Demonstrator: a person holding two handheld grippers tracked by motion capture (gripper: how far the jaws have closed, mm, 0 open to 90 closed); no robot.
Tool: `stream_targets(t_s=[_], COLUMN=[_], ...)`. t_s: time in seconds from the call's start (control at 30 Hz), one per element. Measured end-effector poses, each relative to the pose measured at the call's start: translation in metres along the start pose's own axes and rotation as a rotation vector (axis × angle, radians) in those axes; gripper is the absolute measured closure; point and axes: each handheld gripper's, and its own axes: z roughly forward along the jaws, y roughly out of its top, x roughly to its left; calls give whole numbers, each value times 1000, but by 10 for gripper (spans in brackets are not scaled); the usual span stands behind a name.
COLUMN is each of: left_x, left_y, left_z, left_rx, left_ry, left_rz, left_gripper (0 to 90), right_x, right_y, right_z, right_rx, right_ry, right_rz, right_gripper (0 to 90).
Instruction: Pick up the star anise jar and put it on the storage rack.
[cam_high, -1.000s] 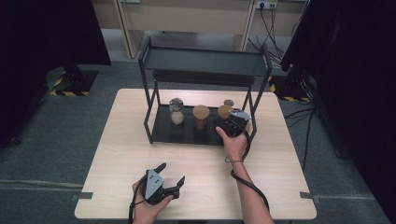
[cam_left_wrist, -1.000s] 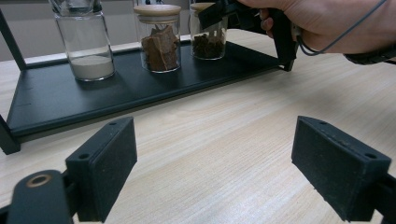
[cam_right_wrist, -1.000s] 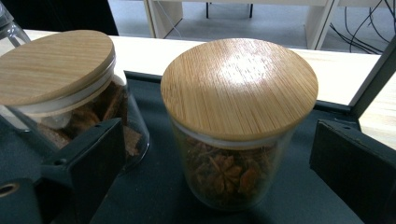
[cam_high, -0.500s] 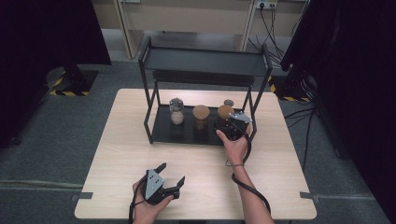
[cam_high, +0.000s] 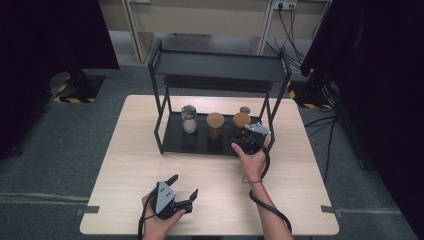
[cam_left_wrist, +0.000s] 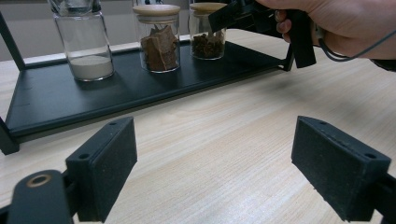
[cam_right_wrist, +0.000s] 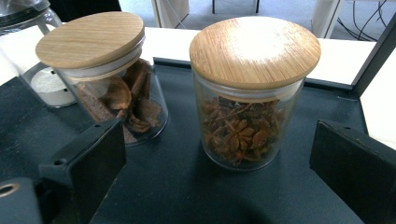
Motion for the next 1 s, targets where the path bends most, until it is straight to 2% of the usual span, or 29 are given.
stream_targets(t_s=[1.0], left_x=[0], left_y=[0], left_z=[0], left_rx=[0], left_ry=[3], left_rz=[2], left_gripper=[138], right_x=[9], right_y=[-12], right_z=[-28], right_rx=[-4], right_ry=[41], right_rz=[-67], right_gripper=[41])
